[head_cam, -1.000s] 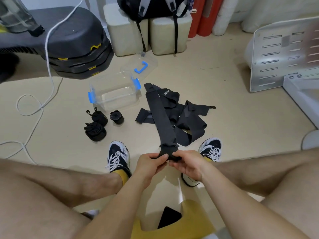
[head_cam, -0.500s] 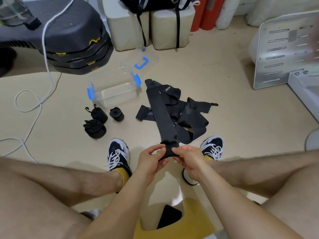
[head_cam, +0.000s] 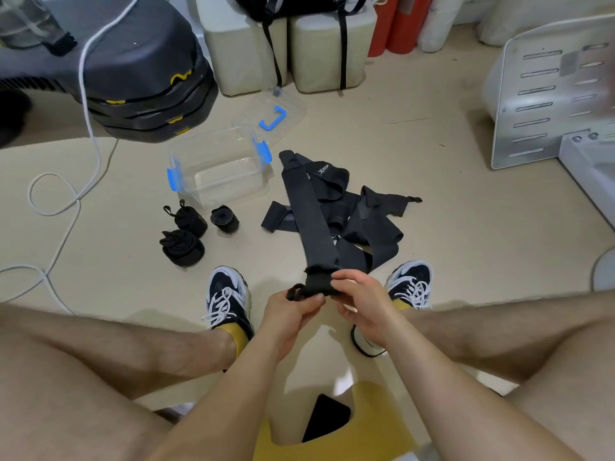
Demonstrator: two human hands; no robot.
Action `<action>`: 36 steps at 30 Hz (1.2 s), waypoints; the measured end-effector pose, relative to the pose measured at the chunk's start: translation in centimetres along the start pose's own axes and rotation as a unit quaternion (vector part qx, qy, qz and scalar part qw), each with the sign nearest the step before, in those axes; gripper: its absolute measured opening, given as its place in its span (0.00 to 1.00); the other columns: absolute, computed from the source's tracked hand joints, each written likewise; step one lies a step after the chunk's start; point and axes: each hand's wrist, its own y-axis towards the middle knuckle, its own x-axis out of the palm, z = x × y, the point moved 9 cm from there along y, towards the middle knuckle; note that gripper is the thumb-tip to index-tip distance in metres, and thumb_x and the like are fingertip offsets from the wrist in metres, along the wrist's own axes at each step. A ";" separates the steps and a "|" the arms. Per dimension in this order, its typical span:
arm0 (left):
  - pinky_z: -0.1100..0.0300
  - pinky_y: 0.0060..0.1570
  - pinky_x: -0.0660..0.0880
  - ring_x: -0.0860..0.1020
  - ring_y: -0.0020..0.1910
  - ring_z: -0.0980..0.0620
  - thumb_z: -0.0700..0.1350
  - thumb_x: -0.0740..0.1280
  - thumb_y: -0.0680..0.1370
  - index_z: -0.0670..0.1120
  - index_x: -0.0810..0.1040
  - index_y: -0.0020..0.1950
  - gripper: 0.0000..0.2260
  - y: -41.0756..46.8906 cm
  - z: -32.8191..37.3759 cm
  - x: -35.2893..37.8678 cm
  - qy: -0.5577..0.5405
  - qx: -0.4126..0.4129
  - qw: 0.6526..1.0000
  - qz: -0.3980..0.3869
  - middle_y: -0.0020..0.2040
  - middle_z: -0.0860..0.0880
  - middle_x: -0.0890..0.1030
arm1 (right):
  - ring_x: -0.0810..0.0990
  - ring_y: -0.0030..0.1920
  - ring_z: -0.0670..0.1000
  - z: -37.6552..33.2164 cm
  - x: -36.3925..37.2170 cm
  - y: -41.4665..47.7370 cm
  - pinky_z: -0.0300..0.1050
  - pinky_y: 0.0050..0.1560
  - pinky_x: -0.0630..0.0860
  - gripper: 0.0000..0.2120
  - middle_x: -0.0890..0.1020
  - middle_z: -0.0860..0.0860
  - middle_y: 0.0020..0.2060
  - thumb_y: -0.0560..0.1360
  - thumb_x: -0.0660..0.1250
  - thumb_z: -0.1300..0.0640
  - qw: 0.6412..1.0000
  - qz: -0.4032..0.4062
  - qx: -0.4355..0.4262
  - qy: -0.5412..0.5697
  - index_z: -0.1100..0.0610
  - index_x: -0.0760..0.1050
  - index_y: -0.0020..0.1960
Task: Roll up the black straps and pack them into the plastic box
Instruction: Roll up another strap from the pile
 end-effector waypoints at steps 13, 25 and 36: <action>0.58 0.46 0.83 0.84 0.44 0.44 0.36 0.70 0.77 0.42 0.71 0.52 0.09 0.6 0.0 -1.0 -0.047 -0.013 0.993 0.111 0.56 0.34 0.81 | 0.78 0.39 0.52 1.7 0.0 1.4 0.43 0.44 0.78 0.07 0.82 0.57 0.37 0.74 0.75 0.59 0.998 0.025 0.000 -0.059 0.63 0.83 0.43; 0.61 0.46 0.81 0.85 0.46 0.46 0.30 0.71 0.74 0.42 0.82 0.54 0.12 0.3 0.3 0.5 0.047 0.002 0.998 -0.042 0.48 0.41 0.84 | 0.75 0.30 0.49 1.0 -0.7 1.9 0.37 0.31 0.72 0.03 0.79 0.56 0.36 0.78 0.69 0.62 0.999 0.048 0.018 -0.002 0.60 0.80 0.46; 0.61 0.45 0.81 0.86 0.42 0.47 0.41 0.72 0.78 0.38 0.81 0.52 0.08 1.2 -0.2 -0.9 0.014 -0.004 0.997 0.070 0.50 0.38 0.85 | 0.79 0.38 0.53 2.3 -0.9 2.5 0.44 0.42 0.77 0.14 0.83 0.58 0.37 0.73 0.76 0.56 0.998 0.035 0.011 -0.057 0.68 0.82 0.48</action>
